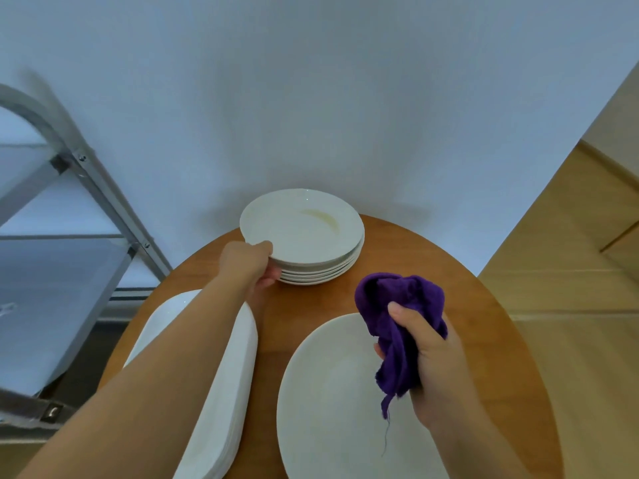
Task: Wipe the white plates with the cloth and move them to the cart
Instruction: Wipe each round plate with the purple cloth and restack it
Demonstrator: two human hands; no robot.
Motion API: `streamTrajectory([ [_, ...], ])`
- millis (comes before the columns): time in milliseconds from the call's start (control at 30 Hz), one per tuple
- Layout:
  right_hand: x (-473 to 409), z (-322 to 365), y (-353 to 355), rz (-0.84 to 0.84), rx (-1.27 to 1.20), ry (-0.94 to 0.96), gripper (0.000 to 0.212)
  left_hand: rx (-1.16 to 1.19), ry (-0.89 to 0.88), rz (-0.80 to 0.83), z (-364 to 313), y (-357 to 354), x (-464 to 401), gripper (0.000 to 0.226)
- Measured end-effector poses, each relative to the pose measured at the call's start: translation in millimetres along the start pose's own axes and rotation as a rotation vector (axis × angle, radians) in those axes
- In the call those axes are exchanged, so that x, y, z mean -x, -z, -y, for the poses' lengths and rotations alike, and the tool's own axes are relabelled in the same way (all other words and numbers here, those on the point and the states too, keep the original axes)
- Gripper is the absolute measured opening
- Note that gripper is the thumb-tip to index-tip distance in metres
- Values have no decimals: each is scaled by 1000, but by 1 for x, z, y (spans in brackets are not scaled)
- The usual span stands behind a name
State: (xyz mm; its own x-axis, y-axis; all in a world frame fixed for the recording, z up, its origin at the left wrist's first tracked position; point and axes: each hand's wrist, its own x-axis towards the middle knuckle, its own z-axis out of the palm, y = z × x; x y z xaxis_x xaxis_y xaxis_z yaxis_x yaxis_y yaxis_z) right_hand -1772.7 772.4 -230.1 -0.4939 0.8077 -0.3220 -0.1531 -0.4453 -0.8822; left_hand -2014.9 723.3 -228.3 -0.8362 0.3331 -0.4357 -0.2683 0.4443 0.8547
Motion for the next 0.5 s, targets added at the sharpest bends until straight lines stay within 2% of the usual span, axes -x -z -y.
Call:
streamTrajectory([
  [67,0,-1,1,13,-41,-12,47,99,0,21,-3,0,2,17],
  [200,3,3,2,11,-135,-72,56,316,-75,26,-10,3,12,11],
  [333,14,12,5,119,-404,-132,36,402,-94,64,1,10,35,8],
  [433,24,24,5,135,-494,-105,20,425,-135,86,5,15,67,12],
  [500,34,33,4,147,-501,-90,30,400,-181,107,6,18,94,15],
])
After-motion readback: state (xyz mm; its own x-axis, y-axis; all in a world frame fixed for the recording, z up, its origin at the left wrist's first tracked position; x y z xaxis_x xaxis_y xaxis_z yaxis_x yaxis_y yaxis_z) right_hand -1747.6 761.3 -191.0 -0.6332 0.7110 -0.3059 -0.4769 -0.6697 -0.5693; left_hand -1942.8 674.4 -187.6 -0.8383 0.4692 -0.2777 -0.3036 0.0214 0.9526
